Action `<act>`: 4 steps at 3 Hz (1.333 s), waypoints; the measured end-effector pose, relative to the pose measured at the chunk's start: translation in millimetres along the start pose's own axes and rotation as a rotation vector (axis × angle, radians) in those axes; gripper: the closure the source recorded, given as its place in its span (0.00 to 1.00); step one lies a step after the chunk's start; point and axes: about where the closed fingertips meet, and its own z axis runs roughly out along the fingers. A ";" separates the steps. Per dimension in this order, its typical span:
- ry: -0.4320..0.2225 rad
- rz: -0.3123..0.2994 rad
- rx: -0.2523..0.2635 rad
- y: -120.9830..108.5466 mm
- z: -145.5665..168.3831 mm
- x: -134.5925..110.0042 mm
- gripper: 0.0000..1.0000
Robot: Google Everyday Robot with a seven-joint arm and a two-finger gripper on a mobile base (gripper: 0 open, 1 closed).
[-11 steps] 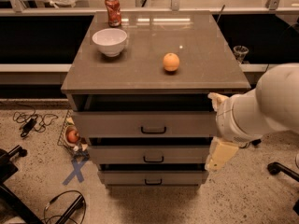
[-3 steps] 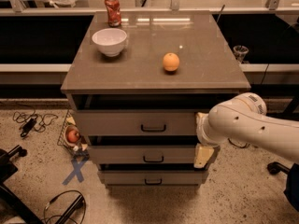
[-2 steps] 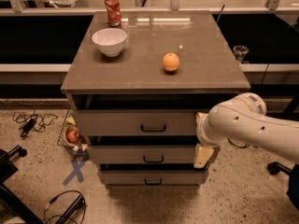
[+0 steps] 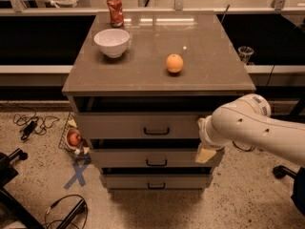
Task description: Open top drawer
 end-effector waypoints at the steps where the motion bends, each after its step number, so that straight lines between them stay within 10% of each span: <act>1: 0.029 -0.018 0.023 -14.6 -35.9 22.3 0.47; 2: 0.103 -0.032 0.086 -46.8 -108.8 66.5 0.70; 4: 0.079 -0.026 0.096 -47.0 -113.8 63.2 0.39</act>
Offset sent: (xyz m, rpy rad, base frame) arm -0.0067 -0.1612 0.1953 -0.2089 -0.1442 -0.0764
